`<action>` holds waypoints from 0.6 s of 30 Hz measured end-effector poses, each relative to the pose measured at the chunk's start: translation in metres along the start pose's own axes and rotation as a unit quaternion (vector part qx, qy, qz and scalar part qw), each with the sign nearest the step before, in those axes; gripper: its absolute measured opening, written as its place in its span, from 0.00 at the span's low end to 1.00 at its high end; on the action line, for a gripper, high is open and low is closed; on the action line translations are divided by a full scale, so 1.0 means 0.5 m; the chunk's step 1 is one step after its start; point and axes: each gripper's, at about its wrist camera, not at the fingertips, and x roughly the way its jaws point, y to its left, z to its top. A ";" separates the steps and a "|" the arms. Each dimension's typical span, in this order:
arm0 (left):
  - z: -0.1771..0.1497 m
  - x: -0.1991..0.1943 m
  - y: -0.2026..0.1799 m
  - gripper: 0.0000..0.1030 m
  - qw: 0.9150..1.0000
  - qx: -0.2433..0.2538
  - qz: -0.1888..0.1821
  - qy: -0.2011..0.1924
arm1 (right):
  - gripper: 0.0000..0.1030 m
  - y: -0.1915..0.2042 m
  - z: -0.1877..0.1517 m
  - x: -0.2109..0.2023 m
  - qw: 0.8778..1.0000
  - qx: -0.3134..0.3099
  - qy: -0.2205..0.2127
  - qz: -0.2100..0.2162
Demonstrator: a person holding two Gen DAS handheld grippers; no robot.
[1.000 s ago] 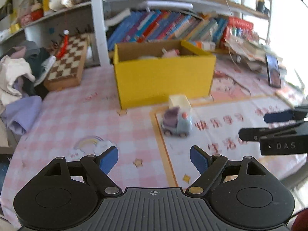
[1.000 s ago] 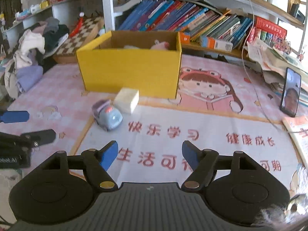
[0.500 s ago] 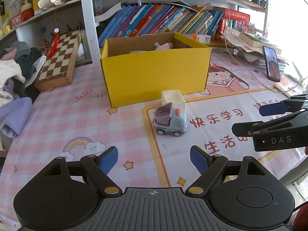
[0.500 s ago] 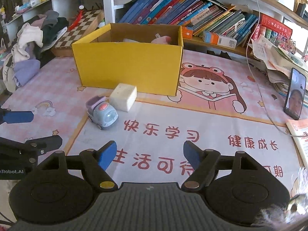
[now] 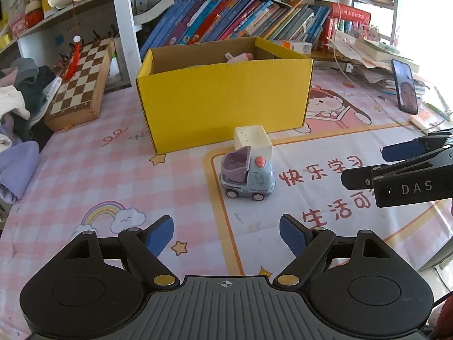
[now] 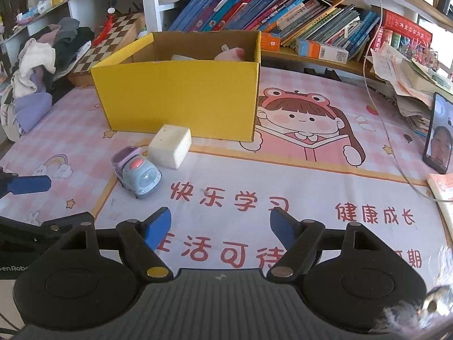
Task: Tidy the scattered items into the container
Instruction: 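Move the left tool to the grey-blue toy truck while the right tool moves toward the white soap block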
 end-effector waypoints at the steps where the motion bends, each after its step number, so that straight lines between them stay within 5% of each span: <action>1: 0.002 0.003 -0.001 0.82 1.000 0.000 -0.002 0.001 | 0.74 -0.001 0.003 0.002 1.000 0.000 0.000 0.002; 18: 0.042 0.077 -0.023 0.81 1.000 -0.002 -0.011 -0.002 | 0.74 -0.021 0.046 0.047 0.999 -0.010 0.006 0.030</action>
